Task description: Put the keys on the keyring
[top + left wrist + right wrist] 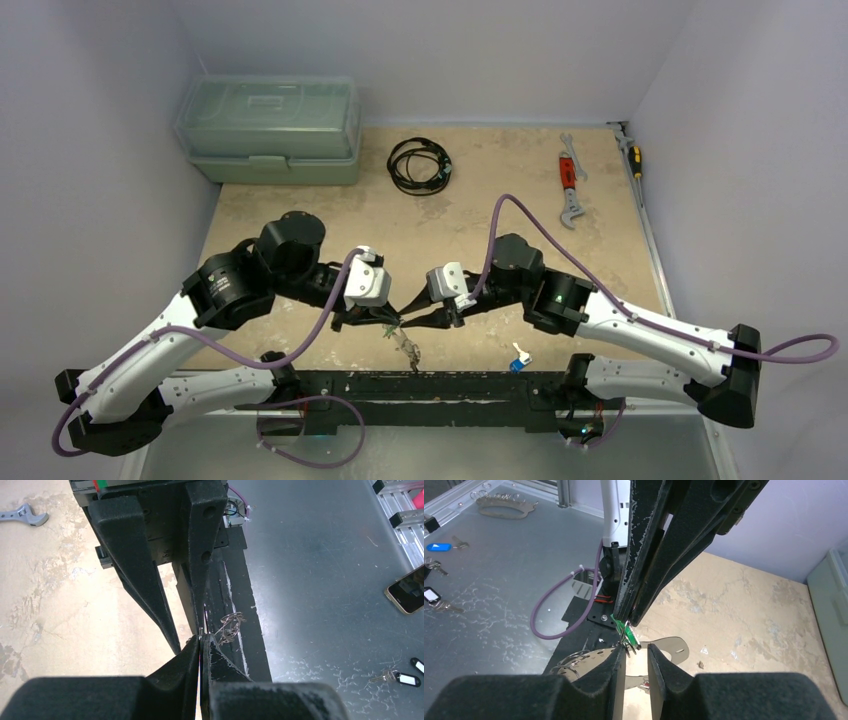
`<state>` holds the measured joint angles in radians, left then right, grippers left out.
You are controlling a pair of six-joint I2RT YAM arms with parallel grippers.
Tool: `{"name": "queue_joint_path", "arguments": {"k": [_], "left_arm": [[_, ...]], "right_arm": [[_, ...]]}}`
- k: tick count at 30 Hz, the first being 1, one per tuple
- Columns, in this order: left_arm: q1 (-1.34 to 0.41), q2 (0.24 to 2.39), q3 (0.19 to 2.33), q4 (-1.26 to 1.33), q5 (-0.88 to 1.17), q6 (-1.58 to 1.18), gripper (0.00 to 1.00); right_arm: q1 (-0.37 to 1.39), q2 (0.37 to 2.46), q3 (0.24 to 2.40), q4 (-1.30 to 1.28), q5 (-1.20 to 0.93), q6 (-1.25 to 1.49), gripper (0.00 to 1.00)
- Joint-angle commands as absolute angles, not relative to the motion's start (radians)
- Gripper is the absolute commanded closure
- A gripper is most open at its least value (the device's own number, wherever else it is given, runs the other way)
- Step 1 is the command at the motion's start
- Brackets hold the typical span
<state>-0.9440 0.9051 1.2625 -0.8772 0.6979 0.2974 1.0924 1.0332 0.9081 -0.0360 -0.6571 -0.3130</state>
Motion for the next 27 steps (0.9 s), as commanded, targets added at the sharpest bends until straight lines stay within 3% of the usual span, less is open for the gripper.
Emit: {"name": "queue_joint_path", "arguments": {"k": [1,5,27], "left_arm": [[-0.948,0.903,1.287,-0.814,0.702,0.279,1.0],[-0.948,0.904,1.288,-0.813,0.697,0.275,1.0],[-0.948,0.763,1.18,-0.724,0.514,0.199,0.99]], "right_arm": [[1.091,1.03,0.903,-0.003,-0.675,-0.305,0.79],[1.091,1.029,0.9,-0.003,-0.643,-0.311,1.0],[1.091,0.889,0.74,0.286,-0.528,-0.256,1.0]]}}
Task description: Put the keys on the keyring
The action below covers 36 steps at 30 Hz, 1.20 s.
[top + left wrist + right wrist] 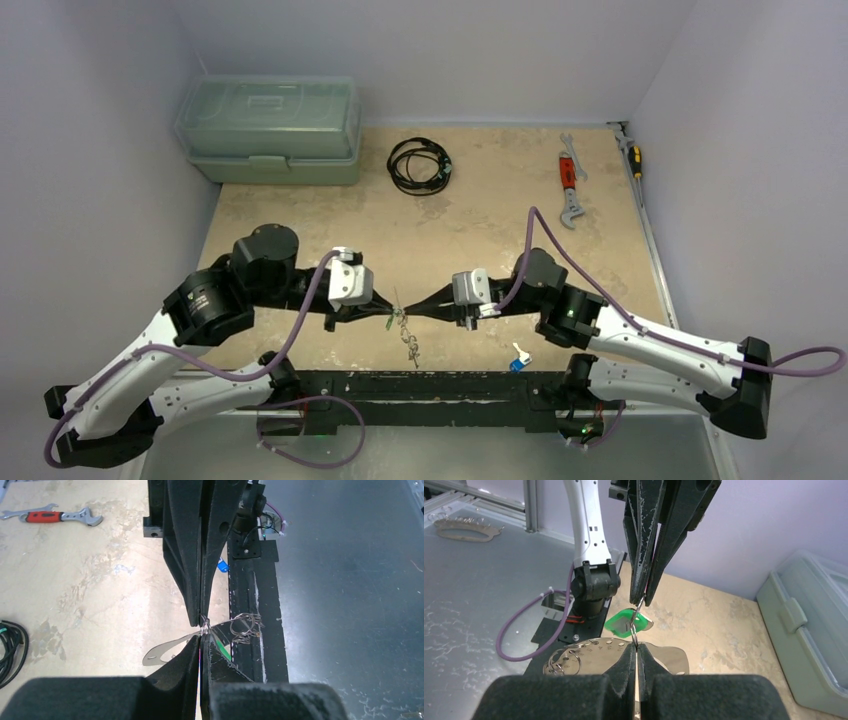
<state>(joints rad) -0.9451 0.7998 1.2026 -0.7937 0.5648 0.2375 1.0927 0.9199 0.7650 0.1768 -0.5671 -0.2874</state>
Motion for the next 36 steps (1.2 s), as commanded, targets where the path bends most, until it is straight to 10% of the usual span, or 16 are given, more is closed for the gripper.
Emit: {"name": "queue_joint_path", "arguments": {"k": [1,13,18,25,32,36], "left_arm": [[-0.948,0.757,1.17,-0.713,0.507,0.195,0.97],[-0.949,0.648,1.029,-0.612,0.436,0.131,0.16],[-0.948,0.6,0.997,-0.507,0.378,0.134,0.06],[-0.947,0.591,0.916,-0.401,0.425,0.21,0.13],[-0.948,0.648,0.929,-0.348,0.401,0.136,0.53],[-0.948,0.647,0.896,-0.321,0.343,0.065,0.6]], "right_arm": [[1.091,0.887,0.734,0.3,-0.526,-0.251,1.0],[1.091,0.885,0.713,0.342,-0.486,-0.243,1.0],[1.091,0.909,0.731,0.305,-0.476,-0.256,1.0],[1.091,0.932,0.741,0.293,-0.465,-0.259,1.0],[1.091,0.959,0.761,0.259,-0.426,-0.276,1.0],[1.091,0.962,0.762,0.252,-0.413,-0.283,1.0]]}}
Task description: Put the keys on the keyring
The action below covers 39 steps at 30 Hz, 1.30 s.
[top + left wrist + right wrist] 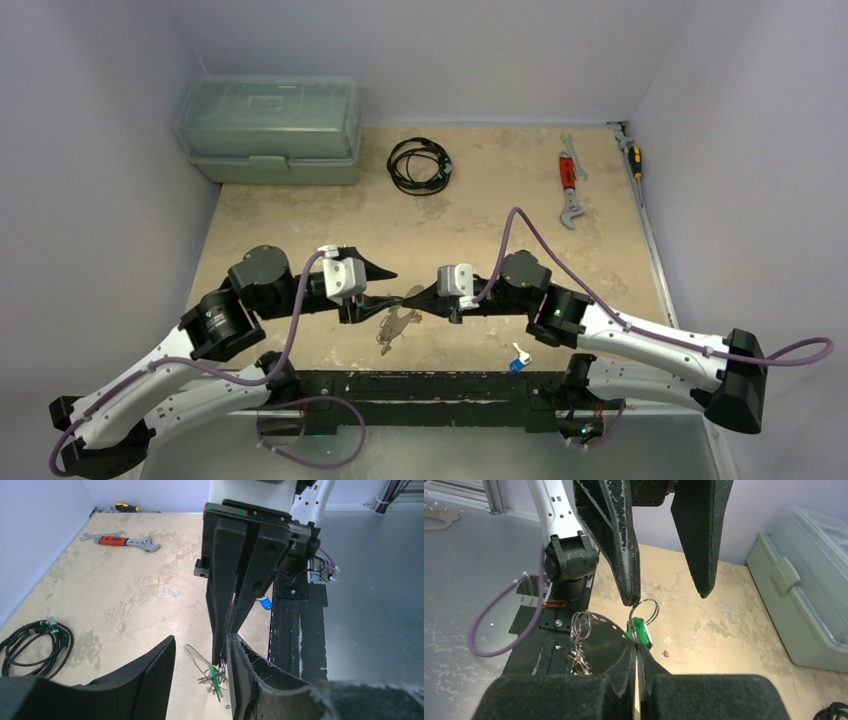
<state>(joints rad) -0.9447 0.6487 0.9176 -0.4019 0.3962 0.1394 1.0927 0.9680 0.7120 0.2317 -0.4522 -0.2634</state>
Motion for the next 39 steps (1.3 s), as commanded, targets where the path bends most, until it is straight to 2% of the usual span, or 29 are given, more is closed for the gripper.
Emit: {"name": "queue_joint_path", "arguments": {"k": [1,19,24,27,29,30,33,36,37,39], "left_arm": [[-0.947,0.649,0.892,-0.325,0.337,0.063,0.6],[-0.948,0.58,0.825,-0.437,0.244,0.056,0.59],[-0.948,0.556,0.802,-0.448,0.268,0.062,0.82],[-0.948,0.547,0.781,-0.443,0.297,0.072,0.9],[-0.948,0.543,0.776,-0.439,0.301,0.079,0.92],[-0.948,0.538,0.779,-0.437,0.292,0.08,0.9],[-0.948,0.514,0.799,-0.423,0.266,0.101,0.63],[-0.947,0.491,0.835,-0.435,0.245,0.169,0.41],[-0.947,0.497,0.856,-0.461,0.227,0.205,0.37],[-0.949,0.538,0.92,-0.557,0.243,0.319,0.36]], "right_arm": [[1.091,0.961,0.762,0.252,-0.409,-0.283,1.0],[1.091,0.93,0.752,0.264,-0.382,-0.283,1.0],[1.091,0.927,0.747,0.273,-0.381,-0.283,1.0],[1.091,0.929,0.746,0.277,-0.379,-0.281,1.0],[1.091,0.929,0.746,0.277,-0.381,-0.28,1.0],[1.091,0.931,0.746,0.273,-0.383,-0.28,1.0],[1.091,0.951,0.76,0.246,-0.401,-0.286,1.0],[1.091,0.976,0.771,0.236,-0.419,-0.29,1.0],[1.091,0.983,0.773,0.237,-0.425,-0.286,1.0],[1.091,0.997,0.777,0.235,-0.436,-0.284,1.0]]}}
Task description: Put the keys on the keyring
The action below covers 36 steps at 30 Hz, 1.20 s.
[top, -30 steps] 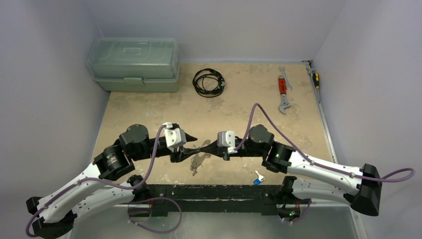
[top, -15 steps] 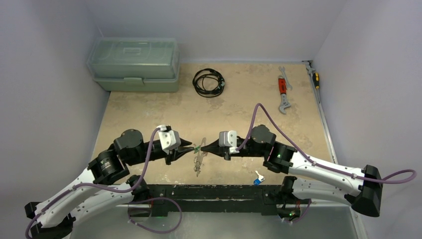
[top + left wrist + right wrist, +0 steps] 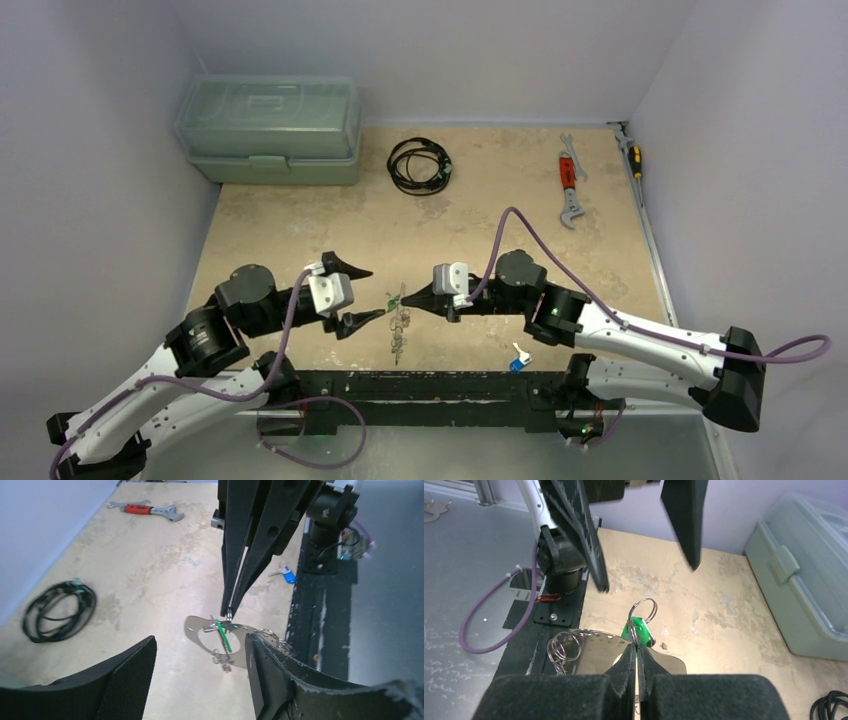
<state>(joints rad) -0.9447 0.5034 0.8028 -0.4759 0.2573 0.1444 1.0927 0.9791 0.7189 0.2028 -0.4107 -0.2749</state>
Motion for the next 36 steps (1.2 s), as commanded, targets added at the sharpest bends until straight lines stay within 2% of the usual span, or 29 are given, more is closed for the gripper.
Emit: {"name": "queue_joint_path", "arguments": {"k": [1,4,7,15,24,28,30,36], "left_arm": [[-0.947,0.561,0.948,-0.608,0.273,0.403,0.36],[-0.947,0.584,0.978,-0.679,0.351,0.592,0.36],[-0.947,0.582,0.979,-0.726,0.432,0.764,0.42],[-0.946,0.659,1.0,-0.81,0.501,0.991,0.51],[-0.947,0.721,0.997,-0.799,0.528,1.067,0.74],[-0.947,0.724,0.993,-0.799,0.522,1.074,0.93],[-0.947,0.718,0.99,-0.799,0.519,1.072,0.99],[-0.947,0.697,0.968,-0.78,0.51,1.048,1.0]], "right_arm": [[1.091,1.004,0.781,0.231,-0.44,-0.283,1.0],[1.091,1.016,0.788,0.228,-0.451,-0.28,1.0],[1.091,1.019,0.786,0.227,-0.457,-0.278,1.0],[1.091,1.032,0.789,0.227,-0.465,-0.278,1.0],[1.091,1.021,0.782,0.227,-0.462,-0.276,1.0],[1.091,1.008,0.773,0.237,-0.443,-0.273,1.0],[1.089,0.994,0.762,0.256,-0.432,-0.263,1.0],[1.071,0.973,0.738,0.308,-0.424,-0.232,1.0]]}}
